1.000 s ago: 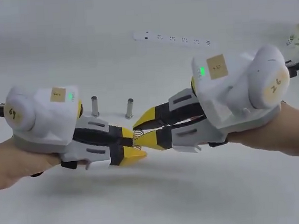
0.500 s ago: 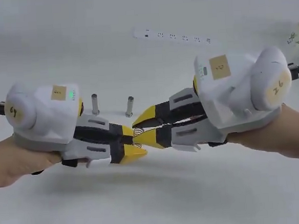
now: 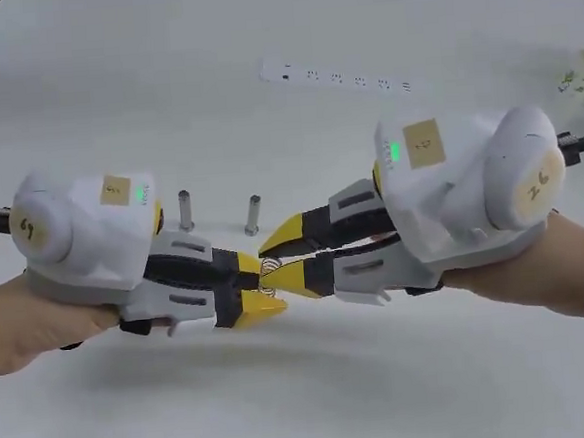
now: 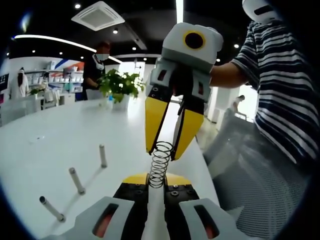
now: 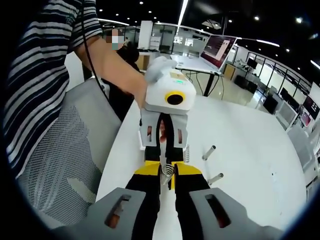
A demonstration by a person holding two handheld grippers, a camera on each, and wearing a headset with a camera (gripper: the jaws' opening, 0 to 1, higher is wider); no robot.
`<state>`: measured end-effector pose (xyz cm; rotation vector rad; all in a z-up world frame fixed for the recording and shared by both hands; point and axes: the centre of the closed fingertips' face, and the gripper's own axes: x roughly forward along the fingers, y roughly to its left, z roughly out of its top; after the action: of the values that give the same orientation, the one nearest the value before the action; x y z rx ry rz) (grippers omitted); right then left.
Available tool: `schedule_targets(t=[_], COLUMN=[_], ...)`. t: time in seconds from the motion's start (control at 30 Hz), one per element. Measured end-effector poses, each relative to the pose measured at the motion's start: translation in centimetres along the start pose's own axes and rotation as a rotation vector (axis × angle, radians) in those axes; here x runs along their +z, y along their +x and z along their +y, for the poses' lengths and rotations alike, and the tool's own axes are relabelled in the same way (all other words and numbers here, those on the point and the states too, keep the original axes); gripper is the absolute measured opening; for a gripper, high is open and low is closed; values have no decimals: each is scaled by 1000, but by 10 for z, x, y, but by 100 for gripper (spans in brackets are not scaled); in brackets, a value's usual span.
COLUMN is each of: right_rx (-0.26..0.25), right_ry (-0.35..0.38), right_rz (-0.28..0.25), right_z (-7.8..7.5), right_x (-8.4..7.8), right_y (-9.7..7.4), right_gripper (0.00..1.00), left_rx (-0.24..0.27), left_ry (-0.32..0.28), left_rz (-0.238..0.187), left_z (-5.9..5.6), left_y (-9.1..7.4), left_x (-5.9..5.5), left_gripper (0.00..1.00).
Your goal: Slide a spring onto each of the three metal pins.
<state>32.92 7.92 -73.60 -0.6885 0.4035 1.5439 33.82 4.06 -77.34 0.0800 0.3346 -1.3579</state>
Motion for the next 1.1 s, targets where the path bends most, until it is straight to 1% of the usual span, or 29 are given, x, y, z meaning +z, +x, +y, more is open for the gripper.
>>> schedule_targets(t=[0.2,0.27,0.53,1.1], right_rx=[1,0,2,-2], right_ry=[-1,-1,-4,-5], right_rz=[4,2,6,11], right_z=[0,-1,-2,-3], right_x=[0,1,2,2], right_y=[0,0,0,0], right_gripper=[7,7,7,7], left_rx=[3,3,9,20], left_ry=[-4,-12,-11,-21], left_rz=[3,-1,-1,-5], left_z=[0,1,2,3], left_y=[0,0,0,0], left_x=[0,1,2,3], left_gripper=[3,3,3,7])
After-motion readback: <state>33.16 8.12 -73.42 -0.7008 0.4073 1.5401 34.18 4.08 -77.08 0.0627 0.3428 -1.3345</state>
